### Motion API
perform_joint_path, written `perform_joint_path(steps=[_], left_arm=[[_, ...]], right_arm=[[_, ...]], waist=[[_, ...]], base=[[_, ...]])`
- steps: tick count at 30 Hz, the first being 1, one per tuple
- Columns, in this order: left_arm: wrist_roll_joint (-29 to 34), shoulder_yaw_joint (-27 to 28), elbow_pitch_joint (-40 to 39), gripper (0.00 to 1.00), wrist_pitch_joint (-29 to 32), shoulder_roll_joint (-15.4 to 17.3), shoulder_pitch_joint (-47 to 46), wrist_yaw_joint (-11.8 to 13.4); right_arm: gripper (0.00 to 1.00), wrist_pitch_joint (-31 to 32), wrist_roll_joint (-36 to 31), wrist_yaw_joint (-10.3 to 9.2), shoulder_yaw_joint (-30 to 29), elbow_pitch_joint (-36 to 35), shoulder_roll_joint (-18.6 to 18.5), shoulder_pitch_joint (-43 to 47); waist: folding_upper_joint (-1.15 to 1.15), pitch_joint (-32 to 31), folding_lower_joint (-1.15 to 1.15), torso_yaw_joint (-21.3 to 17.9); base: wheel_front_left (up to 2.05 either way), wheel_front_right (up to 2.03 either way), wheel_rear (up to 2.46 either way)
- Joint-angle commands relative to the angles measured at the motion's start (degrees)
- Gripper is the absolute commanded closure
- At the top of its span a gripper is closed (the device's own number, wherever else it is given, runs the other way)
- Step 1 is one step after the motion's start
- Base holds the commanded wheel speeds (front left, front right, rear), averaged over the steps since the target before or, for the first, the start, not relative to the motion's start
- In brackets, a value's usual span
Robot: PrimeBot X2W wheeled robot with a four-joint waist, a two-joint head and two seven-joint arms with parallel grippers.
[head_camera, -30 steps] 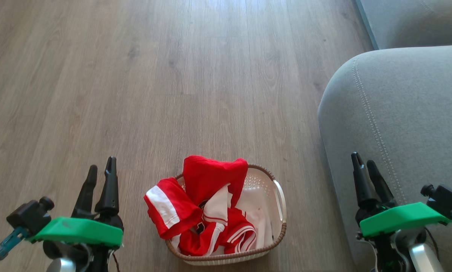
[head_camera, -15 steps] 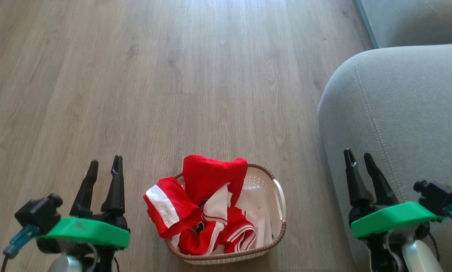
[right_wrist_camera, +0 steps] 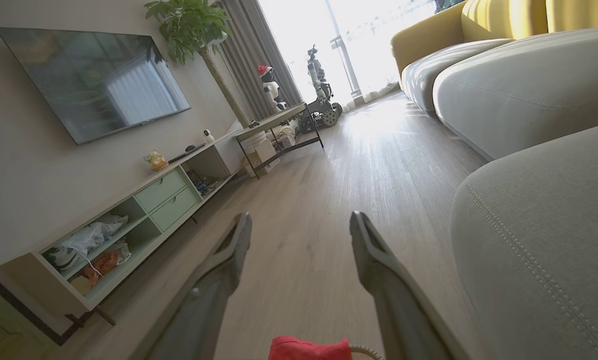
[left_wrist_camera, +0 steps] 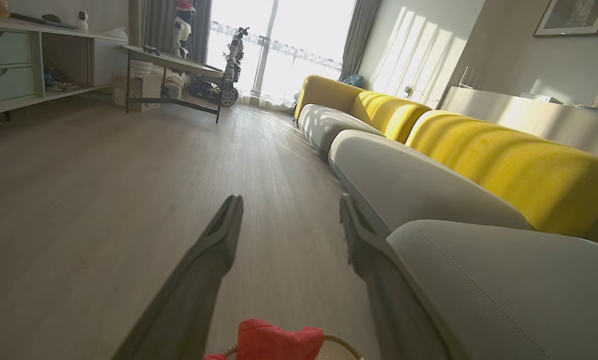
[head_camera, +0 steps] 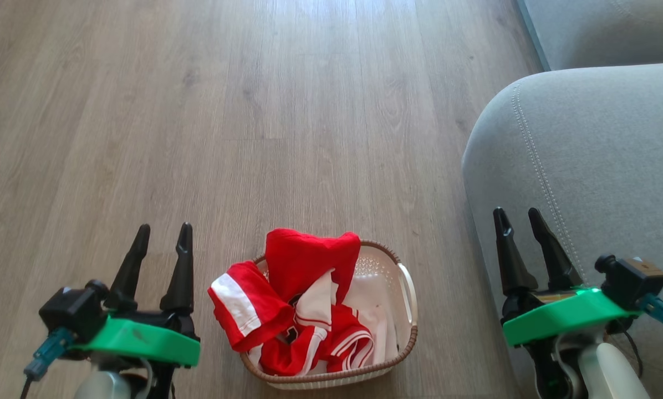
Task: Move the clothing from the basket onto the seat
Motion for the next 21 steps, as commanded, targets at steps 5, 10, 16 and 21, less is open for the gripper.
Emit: perform_joint_path(steps=[5, 10, 16, 21], left_arm=[[4.8, 0.6, -3.3, 0.0, -1.6, 1.2, -1.5, -0.1], [9.2, 0.0, -4.0, 0.0, -2.6, 1.5, -1.5, -0.1], [13.3, -0.6, -4.6, 0.0, -3.6, 1.7, -1.5, -0.2], [16.1, -0.8, -5.0, 0.0, -4.5, 1.7, -1.5, -0.1]], right_arm=[[0.0, -1.4, -4.1, 0.4, 1.7, -2.6, -0.9, -2.8], [0.0, -2.5, -7.8, 0.43, 2.1, -2.7, -1.0, -2.9], [0.0, -3.5, -11.5, 0.45, 2.5, -2.8, -0.9, -3.1], [0.0, -4.3, -14.7, 0.47, 2.9, -3.0, -0.8, -3.3]], waist=[[0.0, 0.1, 0.0, -0.2], [0.0, 0.3, 0.0, -0.2], [0.0, 0.5, 0.0, -0.2], [0.0, 0.7, 0.0, -0.1]], base=[[0.0, 0.0, 0.0], [0.0, 0.0, 0.0], [0.0, 0.0, 0.0], [0.0, 0.0, 0.0]])
